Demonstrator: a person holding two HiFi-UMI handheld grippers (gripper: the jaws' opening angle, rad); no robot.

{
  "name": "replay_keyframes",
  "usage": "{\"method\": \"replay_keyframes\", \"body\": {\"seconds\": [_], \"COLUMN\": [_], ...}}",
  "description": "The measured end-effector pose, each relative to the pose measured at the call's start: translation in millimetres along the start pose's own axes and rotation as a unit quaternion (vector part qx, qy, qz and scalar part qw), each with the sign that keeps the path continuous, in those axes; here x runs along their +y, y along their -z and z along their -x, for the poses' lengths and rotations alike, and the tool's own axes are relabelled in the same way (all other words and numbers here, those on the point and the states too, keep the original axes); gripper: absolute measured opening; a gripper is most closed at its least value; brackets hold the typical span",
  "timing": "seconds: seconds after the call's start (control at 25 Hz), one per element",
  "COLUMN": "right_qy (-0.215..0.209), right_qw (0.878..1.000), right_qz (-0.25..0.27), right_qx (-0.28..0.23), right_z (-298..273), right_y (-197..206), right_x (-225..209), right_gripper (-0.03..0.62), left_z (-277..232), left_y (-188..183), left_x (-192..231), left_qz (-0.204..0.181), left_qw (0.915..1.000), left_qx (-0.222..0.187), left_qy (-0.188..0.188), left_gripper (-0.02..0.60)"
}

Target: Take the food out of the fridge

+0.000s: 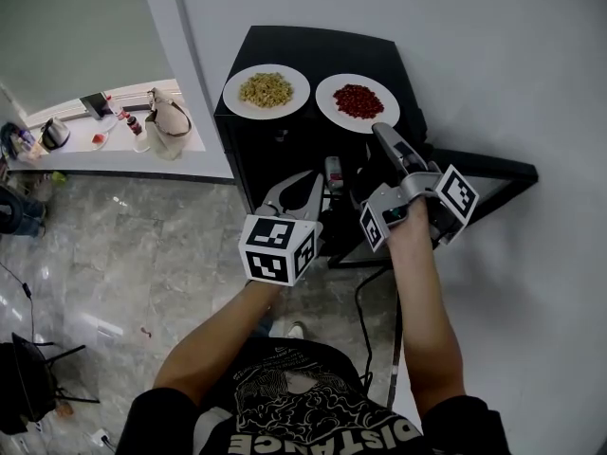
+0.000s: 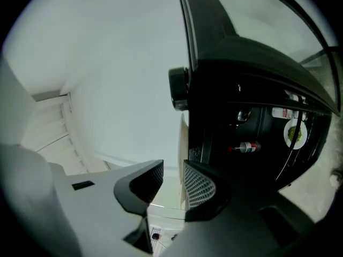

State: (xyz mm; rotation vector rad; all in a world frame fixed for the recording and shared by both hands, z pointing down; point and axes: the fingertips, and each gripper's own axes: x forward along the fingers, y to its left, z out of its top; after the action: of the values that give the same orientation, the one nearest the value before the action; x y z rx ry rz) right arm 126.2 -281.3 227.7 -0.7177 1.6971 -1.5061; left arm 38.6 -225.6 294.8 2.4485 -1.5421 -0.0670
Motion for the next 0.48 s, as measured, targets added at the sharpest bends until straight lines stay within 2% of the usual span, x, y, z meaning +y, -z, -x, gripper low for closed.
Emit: {"method": "replay_keyframes", "body": {"seconds": [0.2, 0.32, 0.4, 0.48], "right_qy": [-0.007, 0.002, 0.023, 0.060], "right_qw": [0.997, 0.986, 0.961, 0.925], "right_qz": [0.075, 0.167, 0.274, 0.373], "right_qx": [0.001, 0.019, 0.037, 0.050], "right_z": [38.3, 53.5, 59.4, 64.7], "right_y": [6.5, 13.3, 19.5, 24.8], "right_x": [6.6, 7.4, 5.3, -4.9], "right_gripper": [0.086, 0.086, 0.086, 0.084], "left_z": [10.9, 14.7, 17.0, 18.9], "left_y": [3.0, 6.2, 7.5, 8.8], "left_x": [-4.6, -6.3, -8.2, -11.1], "left_qz": [-0.003, -0.004, -0.005, -0.009], "left_qw": [1.0000, 1.0000, 1.0000, 0.9999], "left_qx": [-0.003, -0.001, 0.001, 0.003], "left_qy": [-0.003, -0.006, -0.007, -0.007], "left_gripper": [0.003, 0.003, 0.003, 0.003]}}
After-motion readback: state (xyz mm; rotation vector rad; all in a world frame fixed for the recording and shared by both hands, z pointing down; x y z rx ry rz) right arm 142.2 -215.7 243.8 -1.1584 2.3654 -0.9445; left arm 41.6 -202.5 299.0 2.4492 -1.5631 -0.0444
